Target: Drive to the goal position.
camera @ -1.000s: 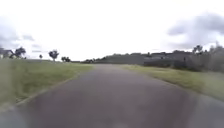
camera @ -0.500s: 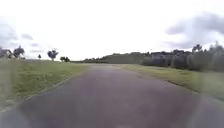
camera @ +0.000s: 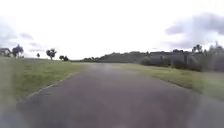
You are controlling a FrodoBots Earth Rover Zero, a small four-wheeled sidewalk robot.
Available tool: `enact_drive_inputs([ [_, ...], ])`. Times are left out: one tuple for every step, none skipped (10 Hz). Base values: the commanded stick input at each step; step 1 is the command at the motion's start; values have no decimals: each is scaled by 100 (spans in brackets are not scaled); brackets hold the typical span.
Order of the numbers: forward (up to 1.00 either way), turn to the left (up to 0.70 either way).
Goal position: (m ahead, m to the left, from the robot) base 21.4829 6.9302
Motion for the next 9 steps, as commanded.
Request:
enact_drive_inputs([
  [70, 17],
  [70, 35],
  [70, 35],
  [70, 30],
  [70, 21],
  [70, 7],
  [70, 0],
  [70, 0],
  [70, 0],
])
